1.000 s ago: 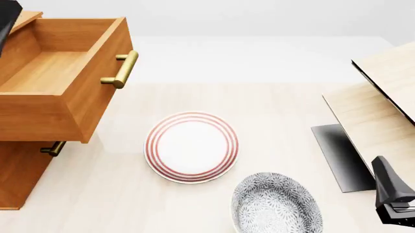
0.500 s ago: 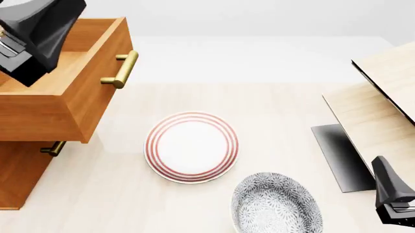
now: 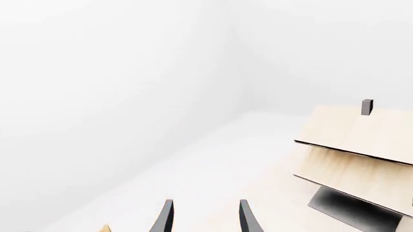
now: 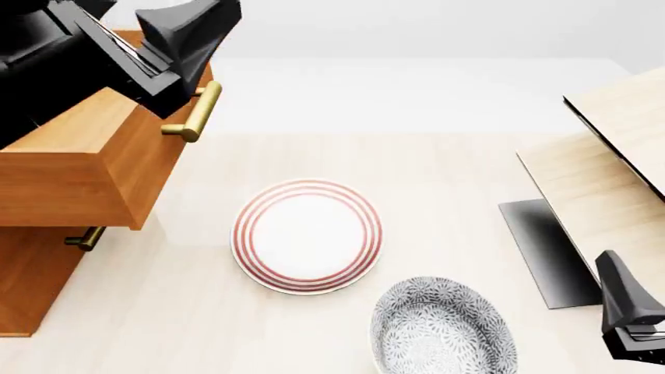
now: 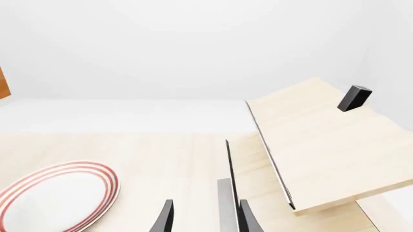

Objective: Close the top drawer of the cabinet.

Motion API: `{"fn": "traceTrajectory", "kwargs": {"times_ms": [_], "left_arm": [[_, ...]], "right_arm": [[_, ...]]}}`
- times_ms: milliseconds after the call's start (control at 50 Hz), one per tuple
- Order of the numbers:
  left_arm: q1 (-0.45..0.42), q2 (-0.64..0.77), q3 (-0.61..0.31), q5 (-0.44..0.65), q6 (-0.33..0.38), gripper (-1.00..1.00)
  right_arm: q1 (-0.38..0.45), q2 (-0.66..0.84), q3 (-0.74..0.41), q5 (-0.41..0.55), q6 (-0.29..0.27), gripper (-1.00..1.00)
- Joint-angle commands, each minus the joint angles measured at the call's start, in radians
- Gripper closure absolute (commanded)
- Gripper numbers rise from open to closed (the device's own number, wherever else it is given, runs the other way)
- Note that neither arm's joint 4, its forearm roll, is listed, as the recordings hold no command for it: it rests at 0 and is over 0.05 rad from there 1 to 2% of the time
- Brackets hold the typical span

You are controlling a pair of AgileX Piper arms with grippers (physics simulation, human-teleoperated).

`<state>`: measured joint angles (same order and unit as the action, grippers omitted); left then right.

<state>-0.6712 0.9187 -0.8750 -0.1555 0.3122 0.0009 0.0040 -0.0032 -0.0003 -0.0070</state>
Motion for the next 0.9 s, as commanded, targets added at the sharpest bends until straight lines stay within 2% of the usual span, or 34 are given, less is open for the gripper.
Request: {"fn": "traceTrajectory", "kwargs": {"times_ms": [20, 140, 280, 340, 380, 400, 420, 480, 500, 720, 900], "left_arm": [[-0.028, 0.096, -0.064, 0.025, 0.019, -1.00], [-0.053, 0.126, -0.089, 0.045, 0.026, -1.00], [-0.063, 0.163, -0.102, 0.056, -0.002, -1.00], [-0.069, 0.189, -0.124, 0.077, -0.033, -1.00], [-0.063, 0.255, -0.168, 0.109, -0.103, -1.00], [-0.063, 0.256, -0.169, 0.109, -0.103, -1.00], [-0.064, 0.271, -0.181, 0.121, -0.139, -1.00], [-0.065, 0.290, -0.186, 0.120, -0.152, -1.00], [-0.073, 0.389, -0.236, 0.137, -0.246, -1.00], [-0.066, 0.421, -0.247, 0.135, -0.281, -1.00], [-0.044, 0.467, -0.250, 0.125, -0.336, -1.00]], "right_arm": [[0.000, 0.000, 0.000, 0.000, 0.000, -1.00], [0.000, 0.000, 0.000, 0.000, 0.000, -1.00], [0.000, 0.002, 0.000, -0.001, 0.001, -1.00], [0.000, 0.002, 0.000, -0.002, -0.001, -1.00], [0.000, 0.001, 0.000, -0.001, 0.000, -1.00], [0.000, 0.001, 0.000, -0.001, 0.000, -1.00], [0.000, 0.001, 0.000, -0.001, -0.001, -1.00], [0.000, 0.001, 0.000, -0.001, 0.000, -1.00], [0.000, 0.002, 0.000, -0.001, 0.001, -1.00], [0.000, 0.002, 0.000, -0.001, 0.001, -1.00], [0.000, 0.002, -0.001, -0.002, 0.000, -1.00]]}}
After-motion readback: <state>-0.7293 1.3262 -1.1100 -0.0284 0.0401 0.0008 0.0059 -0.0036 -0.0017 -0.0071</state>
